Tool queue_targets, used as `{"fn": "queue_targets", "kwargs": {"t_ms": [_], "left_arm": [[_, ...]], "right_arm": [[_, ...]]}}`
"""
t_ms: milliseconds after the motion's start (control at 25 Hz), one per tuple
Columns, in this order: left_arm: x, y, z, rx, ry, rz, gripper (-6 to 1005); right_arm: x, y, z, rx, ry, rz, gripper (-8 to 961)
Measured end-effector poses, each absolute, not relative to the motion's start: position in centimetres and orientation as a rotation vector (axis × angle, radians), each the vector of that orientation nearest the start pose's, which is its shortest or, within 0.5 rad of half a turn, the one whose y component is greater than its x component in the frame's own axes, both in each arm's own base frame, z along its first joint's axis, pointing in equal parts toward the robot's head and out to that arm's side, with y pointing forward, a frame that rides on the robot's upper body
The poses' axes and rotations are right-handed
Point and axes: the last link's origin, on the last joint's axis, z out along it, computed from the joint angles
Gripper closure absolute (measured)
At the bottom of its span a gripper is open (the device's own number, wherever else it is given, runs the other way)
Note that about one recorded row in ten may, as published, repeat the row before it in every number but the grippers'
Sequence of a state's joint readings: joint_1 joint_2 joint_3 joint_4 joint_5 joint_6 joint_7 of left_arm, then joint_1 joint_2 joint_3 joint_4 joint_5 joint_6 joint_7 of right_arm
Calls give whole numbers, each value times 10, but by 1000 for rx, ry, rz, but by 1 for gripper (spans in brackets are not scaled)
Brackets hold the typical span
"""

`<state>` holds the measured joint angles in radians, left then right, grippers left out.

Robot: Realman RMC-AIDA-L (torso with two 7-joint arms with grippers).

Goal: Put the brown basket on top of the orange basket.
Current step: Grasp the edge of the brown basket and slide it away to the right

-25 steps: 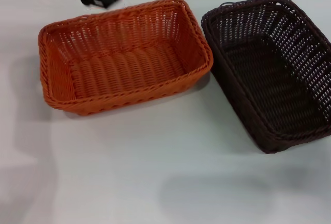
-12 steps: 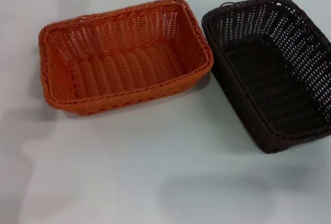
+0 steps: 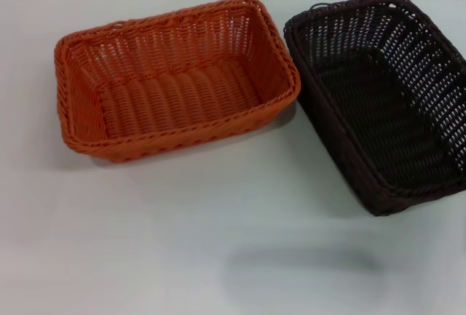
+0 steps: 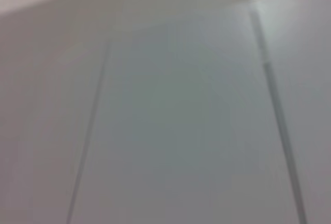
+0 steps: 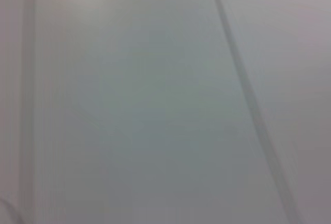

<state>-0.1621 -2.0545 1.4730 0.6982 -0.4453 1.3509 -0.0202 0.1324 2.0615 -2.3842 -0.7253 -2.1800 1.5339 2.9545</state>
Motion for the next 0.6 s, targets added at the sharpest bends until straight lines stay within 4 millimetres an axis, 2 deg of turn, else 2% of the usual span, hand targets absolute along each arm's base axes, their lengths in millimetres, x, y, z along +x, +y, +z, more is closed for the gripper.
{"fn": "queue_targets", "kwargs": {"t_ms": [40, 120, 160, 200, 240, 280, 360, 400, 440, 560, 600], "left_arm": [[-328, 295, 143, -910, -199, -907, 290], [-349, 285, 133, -903, -287, -935, 233], [-349, 285, 133, -903, -287, -935, 205], [-368, 274, 121, -915, -361, -886, 176], [-368, 274, 121, -915, -361, -886, 177], [-380, 265, 114, -928, -384, -808, 178], [-384, 261, 110, -933, -393, -774, 179], [-389, 256, 107, -937, -398, -727, 180], [-392, 253, 106, -938, -398, -709, 180], [-395, 249, 104, -943, -399, -674, 180], [-398, 246, 102, -951, -399, -643, 180]], "right_arm": [[256, 262, 10, -1217, 302, 1035, 130], [232, 274, 10, -1297, 272, 1107, 131], [222, 281, 10, -1347, 274, 1127, 132], [198, 300, 11, -1473, 298, 1145, 132], [198, 300, 11, -1473, 298, 1145, 133], [188, 308, 11, -1532, 317, 1140, 133], [162, 325, 9, -1704, 381, 1088, 134], [138, 336, 13, -1842, 435, 1019, 135], [138, 336, 13, -1842, 435, 1019, 136], [101, 348, 31, -1990, 502, 895, 137], [85, 353, 46, -2057, 541, 793, 138]]}}
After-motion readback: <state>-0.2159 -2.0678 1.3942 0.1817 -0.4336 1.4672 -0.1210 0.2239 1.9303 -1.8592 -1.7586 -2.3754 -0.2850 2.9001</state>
